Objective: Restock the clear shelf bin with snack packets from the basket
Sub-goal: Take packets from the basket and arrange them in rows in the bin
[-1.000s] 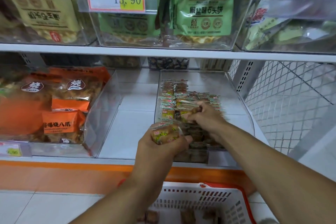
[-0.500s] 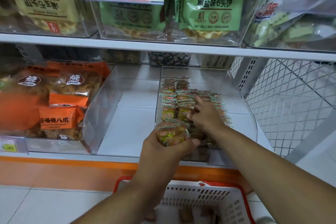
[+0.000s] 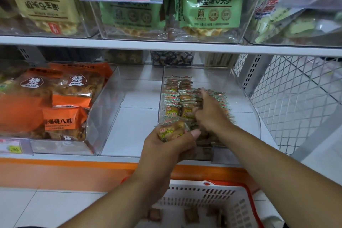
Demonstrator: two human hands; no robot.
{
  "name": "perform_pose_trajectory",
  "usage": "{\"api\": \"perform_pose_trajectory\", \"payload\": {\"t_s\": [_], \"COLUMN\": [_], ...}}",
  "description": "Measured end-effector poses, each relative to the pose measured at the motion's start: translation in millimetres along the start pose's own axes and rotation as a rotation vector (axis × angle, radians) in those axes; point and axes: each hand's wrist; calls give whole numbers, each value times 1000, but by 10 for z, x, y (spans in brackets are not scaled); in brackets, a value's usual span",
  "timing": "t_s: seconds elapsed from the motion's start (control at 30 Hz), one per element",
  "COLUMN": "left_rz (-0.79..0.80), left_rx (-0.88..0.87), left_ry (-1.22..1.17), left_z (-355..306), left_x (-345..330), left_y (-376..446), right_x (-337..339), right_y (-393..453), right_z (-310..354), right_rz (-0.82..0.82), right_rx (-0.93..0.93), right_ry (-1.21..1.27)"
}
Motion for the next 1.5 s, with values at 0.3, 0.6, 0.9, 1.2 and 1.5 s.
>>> {"api": "perform_pose_trajectory", "payload": {"t_s": [0.3,0.6,0.9,1.2,1.5], "left_rz": [100,238,238,85,134], "left_rx": [-59,23,-3,-191,-162], "left_ry": [48,-66,-44,205,396], "left_z": [-108,-167,-61,42,-41], "left_x": [44,44,127,75,-73], "left_y": [-31,-28,5,62,138], "right_x": [347,306,539,578,600], "right_y": [-808,-913,-874,-867,-676], "right_z": [142,43,107,40,35], "right_rz": [404,333,469,506,614], "right_rx": [239,-70,-201,-216,-144], "right_ry": [417,784,892,795,638]}}
Point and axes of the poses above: each hand's wrist, its own y-axis towards the middle knuckle, its own x-axis out of the back of the hand, z = x × y, and after that the axes turned 15 degrees about y, right-handed
